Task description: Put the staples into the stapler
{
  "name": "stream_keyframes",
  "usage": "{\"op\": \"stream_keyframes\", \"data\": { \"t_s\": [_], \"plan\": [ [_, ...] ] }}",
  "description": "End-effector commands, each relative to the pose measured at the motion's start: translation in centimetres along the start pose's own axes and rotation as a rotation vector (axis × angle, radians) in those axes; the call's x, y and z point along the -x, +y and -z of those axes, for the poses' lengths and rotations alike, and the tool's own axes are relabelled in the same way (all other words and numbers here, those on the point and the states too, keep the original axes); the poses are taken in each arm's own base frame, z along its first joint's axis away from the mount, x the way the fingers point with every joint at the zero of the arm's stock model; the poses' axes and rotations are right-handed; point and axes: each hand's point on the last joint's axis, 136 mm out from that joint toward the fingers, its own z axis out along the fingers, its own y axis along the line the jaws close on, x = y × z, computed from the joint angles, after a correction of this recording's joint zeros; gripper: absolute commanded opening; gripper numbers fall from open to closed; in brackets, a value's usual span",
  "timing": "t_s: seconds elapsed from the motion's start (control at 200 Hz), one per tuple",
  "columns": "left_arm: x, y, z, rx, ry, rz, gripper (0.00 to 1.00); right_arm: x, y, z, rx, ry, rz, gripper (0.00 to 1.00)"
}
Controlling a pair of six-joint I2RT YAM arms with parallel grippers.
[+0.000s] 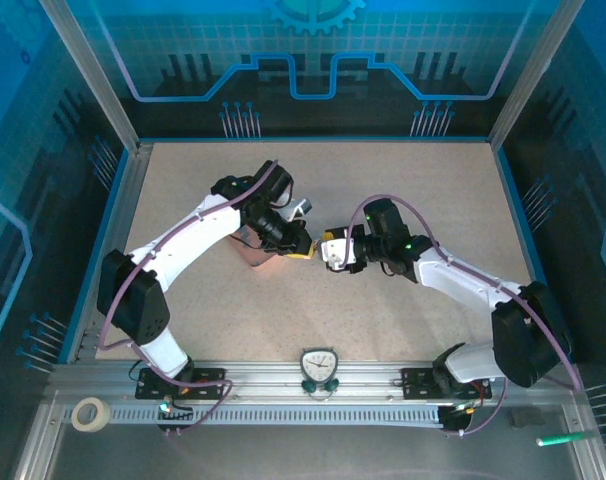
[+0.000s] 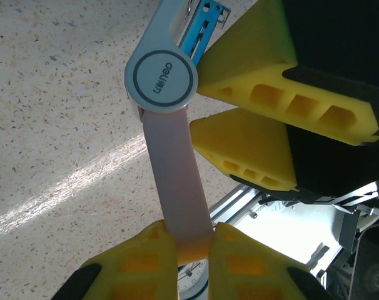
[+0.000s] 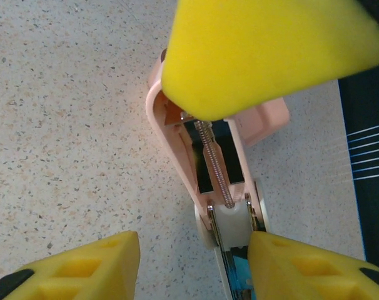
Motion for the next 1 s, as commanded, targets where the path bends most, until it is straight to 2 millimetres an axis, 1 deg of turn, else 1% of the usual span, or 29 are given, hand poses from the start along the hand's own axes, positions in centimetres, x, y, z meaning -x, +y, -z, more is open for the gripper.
{"op": "stream_keyframes", "data": {
  "t_s": [0.0,0.19,0.285,0.495,0.615,0.735,0.81,0.82,0.83,0.996],
  "plan": [
    [-0.5,-1.4,0.3,-0.053,0.036,-0.043,0.00,2.7,-1.8,0.3,-0.045,-0.093,0.106,0.50],
    [-0.4,-1.2,0.0,-0.048,0.043,-0.038,0.00,3.6,-1.4,1.4,-0.072,-0.131,0.121,0.53],
    [-0.4,-1.2,0.0,-0.047,0.043,-0.040,0.00,3.5,-1.4,1.5,-0.090,-0.130,0.118,0.55],
    [-0.3,-1.5,0.1,-0.060,0.043,-0.042,0.00,3.4,-1.9,0.2,-0.087,-0.119,0.126,0.55],
    [-0.2,-1.7,0.3,-0.061,0.038,-0.044,0.00,3.3,-2.0,-0.1,-0.067,-0.117,0.132,0.55],
    [-0.1,-1.8,0.4,-0.066,0.036,-0.046,0.00,2.8,-1.7,-0.5,-0.045,-0.104,0.126,0.55],
    [-0.1,-1.9,0.4,-0.068,0.036,-0.048,0.00,2.4,-1.2,-0.8,-0.023,-0.094,0.123,0.55],
    [-0.1,-1.9,0.4,-0.067,0.035,-0.048,0.00,2.9,-2.0,-0.6,-0.036,-0.101,0.134,0.55],
    [-0.1,-1.8,0.4,-0.066,0.036,-0.048,0.00,3.0,-2.1,-0.5,-0.037,-0.102,0.136,0.55],
    [0.0,-1.9,0.4,-0.072,0.037,-0.047,0.00,2.5,-2.2,-0.7,-0.024,-0.087,0.132,0.53]
  ]
}}
